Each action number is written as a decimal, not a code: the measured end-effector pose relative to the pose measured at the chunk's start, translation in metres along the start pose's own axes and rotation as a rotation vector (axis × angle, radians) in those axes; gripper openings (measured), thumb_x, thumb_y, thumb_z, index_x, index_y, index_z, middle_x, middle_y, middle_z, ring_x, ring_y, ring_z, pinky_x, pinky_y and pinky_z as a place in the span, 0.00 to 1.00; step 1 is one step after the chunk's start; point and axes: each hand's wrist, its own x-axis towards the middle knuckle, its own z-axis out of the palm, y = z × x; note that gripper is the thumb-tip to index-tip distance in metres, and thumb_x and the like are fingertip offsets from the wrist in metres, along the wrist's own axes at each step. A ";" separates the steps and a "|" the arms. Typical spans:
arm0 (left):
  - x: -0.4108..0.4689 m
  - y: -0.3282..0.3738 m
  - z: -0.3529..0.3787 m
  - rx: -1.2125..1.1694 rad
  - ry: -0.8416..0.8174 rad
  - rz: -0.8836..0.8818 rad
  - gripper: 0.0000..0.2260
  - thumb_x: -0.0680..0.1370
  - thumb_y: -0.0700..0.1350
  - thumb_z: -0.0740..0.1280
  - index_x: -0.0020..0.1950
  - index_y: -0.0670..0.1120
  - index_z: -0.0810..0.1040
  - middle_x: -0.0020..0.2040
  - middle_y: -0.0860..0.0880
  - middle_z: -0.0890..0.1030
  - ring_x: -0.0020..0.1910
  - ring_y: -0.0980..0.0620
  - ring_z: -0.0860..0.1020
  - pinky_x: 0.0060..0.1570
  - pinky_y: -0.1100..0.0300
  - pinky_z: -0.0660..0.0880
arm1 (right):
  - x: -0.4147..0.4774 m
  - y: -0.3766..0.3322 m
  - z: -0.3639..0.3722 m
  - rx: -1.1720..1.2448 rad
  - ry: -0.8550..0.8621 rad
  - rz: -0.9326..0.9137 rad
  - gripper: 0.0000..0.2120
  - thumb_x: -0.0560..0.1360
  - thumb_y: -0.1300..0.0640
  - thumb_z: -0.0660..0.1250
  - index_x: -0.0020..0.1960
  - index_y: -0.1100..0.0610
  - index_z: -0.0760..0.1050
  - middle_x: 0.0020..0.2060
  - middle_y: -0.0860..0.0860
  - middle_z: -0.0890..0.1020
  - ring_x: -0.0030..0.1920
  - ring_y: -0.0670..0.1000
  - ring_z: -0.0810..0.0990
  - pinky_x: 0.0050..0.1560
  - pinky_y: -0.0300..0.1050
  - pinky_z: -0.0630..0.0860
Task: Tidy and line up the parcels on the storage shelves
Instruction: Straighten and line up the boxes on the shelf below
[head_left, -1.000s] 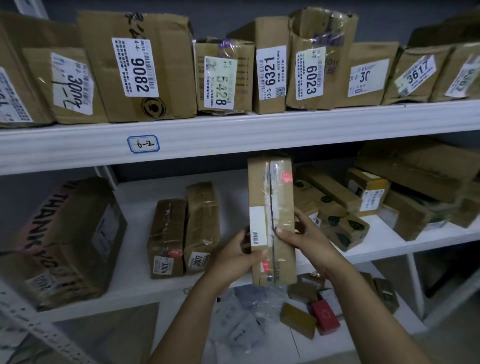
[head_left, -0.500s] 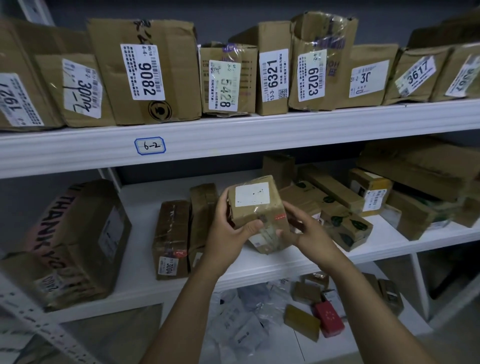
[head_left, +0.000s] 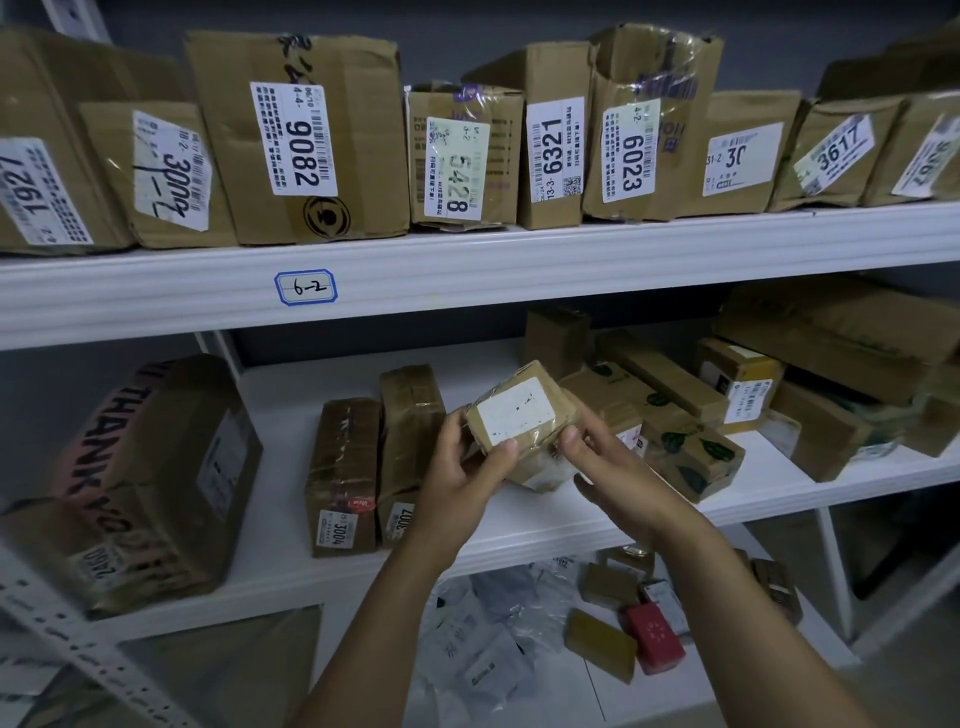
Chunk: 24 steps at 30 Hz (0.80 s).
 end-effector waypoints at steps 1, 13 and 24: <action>0.000 -0.003 -0.002 0.012 0.005 -0.003 0.24 0.68 0.56 0.72 0.63 0.55 0.72 0.61 0.55 0.79 0.63 0.52 0.77 0.60 0.48 0.76 | -0.001 -0.001 0.002 0.052 -0.035 0.030 0.50 0.58 0.22 0.67 0.75 0.33 0.53 0.77 0.45 0.54 0.75 0.49 0.59 0.71 0.53 0.61; -0.013 -0.047 -0.004 0.323 -0.096 -0.134 0.30 0.68 0.45 0.77 0.66 0.59 0.69 0.56 0.58 0.80 0.54 0.61 0.79 0.52 0.64 0.77 | 0.005 0.019 0.014 -0.227 -0.012 -0.081 0.30 0.65 0.47 0.79 0.64 0.38 0.72 0.76 0.45 0.56 0.71 0.38 0.63 0.65 0.36 0.70; -0.013 -0.037 -0.023 0.863 0.274 0.272 0.17 0.78 0.39 0.67 0.65 0.50 0.77 0.59 0.56 0.77 0.57 0.57 0.75 0.56 0.63 0.72 | 0.015 0.053 0.015 -0.391 -0.020 -0.086 0.29 0.70 0.63 0.75 0.65 0.42 0.71 0.71 0.39 0.57 0.67 0.41 0.65 0.54 0.23 0.69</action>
